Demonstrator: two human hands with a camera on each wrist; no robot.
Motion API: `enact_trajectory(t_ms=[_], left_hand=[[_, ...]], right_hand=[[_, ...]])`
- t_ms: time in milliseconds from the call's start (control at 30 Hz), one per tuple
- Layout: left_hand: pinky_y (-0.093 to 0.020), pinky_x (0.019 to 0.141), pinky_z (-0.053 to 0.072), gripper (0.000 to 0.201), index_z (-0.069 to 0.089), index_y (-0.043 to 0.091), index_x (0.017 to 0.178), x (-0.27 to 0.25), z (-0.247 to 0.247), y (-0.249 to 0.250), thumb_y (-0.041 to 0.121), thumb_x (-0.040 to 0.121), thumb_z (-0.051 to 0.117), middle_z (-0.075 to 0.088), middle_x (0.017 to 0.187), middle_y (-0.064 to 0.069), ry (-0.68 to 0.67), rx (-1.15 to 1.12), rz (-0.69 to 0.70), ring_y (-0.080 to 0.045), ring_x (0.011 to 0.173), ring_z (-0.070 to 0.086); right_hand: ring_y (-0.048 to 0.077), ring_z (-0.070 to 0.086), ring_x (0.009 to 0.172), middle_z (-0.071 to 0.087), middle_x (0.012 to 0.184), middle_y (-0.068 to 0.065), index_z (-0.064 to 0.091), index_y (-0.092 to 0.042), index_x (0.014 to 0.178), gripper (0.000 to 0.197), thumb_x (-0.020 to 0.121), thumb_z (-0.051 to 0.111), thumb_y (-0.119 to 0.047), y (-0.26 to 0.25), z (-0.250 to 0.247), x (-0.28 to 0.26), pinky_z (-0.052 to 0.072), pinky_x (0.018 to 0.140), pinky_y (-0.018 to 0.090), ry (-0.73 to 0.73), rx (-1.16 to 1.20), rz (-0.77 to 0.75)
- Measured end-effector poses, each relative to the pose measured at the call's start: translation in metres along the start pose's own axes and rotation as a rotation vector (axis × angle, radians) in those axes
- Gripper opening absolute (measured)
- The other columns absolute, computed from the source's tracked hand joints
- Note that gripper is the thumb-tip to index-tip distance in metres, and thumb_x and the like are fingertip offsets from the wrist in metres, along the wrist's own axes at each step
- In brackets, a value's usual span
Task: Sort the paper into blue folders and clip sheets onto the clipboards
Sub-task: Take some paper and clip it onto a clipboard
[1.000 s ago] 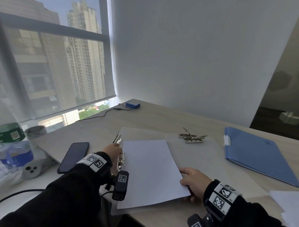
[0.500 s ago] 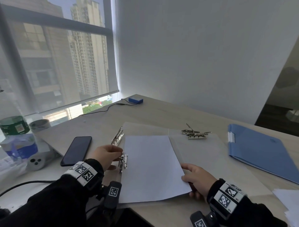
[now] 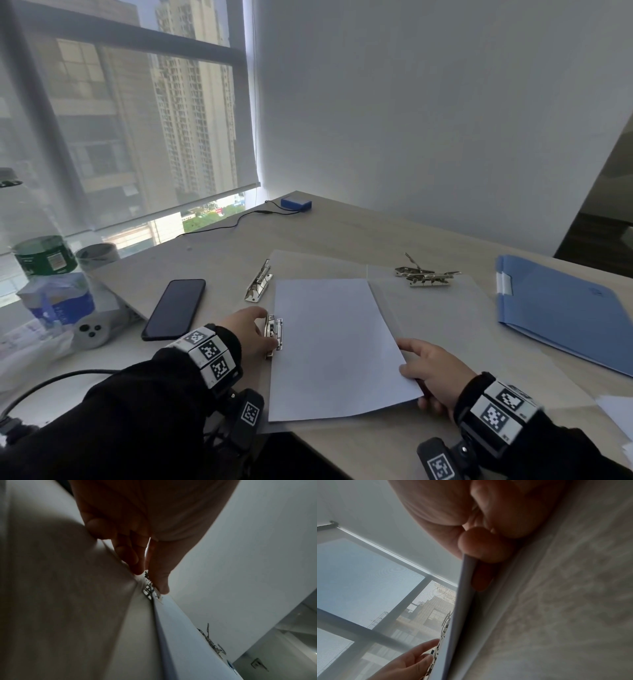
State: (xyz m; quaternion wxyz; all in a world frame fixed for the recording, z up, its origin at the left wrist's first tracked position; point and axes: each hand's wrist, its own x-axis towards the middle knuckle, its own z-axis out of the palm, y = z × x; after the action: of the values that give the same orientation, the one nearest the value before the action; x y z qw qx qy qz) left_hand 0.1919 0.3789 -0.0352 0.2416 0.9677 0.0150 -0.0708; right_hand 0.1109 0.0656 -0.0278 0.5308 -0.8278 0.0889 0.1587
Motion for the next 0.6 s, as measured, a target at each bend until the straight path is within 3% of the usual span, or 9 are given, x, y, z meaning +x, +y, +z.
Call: enact_trajectory(t_ms=[233,367,467,600], left_hand=[[-0.022,0.083,0.045,0.065,0.051,0.023,0.134,0.001,-0.003,-0.004,0.041,0.076,0.073,0.058,0.091,0.006,-0.009,-0.052,-0.015,-0.012,0.083,0.056],[-0.022,0.073,0.048,0.061,0.061,0.020,0.127,-0.002,-0.009,-0.010,0.041,0.073,0.077,0.061,0.083,0.008,-0.018,-0.155,-0.028,-0.010,0.071,0.059],[-0.023,0.083,0.044,0.061,0.055,0.022,0.131,-0.009,-0.005,-0.007,0.044,0.077,0.073,0.058,0.091,0.007,-0.005,-0.030,-0.011,-0.012,0.083,0.056],[-0.022,0.083,0.042,0.065,0.044,0.024,0.135,-0.018,-0.002,0.004,0.048,0.079,0.068,0.060,0.106,0.003,-0.017,0.084,-0.012,-0.015,0.096,0.058]], right_hand=[[0.017,0.046,0.035,0.067,0.078,0.009,0.046,-0.025,0.137,0.050,0.092,0.046,-0.004,0.001,0.002,-0.003,0.029,0.031,0.017,0.019,0.020,-0.010],[0.017,0.044,0.035,0.067,0.076,0.008,0.048,-0.025,0.136,0.050,0.091,0.045,-0.002,0.003,0.003,-0.006,0.029,0.031,0.016,0.024,0.033,0.001],[0.018,0.045,0.036,0.067,0.077,0.008,0.047,-0.025,0.136,0.050,0.091,0.045,-0.003,0.003,0.003,-0.010,0.029,0.032,0.017,0.023,0.023,-0.006],[0.017,0.046,0.036,0.068,0.079,0.009,0.047,-0.026,0.136,0.050,0.092,0.046,-0.004,0.004,0.003,-0.011,0.031,0.032,0.018,0.032,0.007,-0.011]])
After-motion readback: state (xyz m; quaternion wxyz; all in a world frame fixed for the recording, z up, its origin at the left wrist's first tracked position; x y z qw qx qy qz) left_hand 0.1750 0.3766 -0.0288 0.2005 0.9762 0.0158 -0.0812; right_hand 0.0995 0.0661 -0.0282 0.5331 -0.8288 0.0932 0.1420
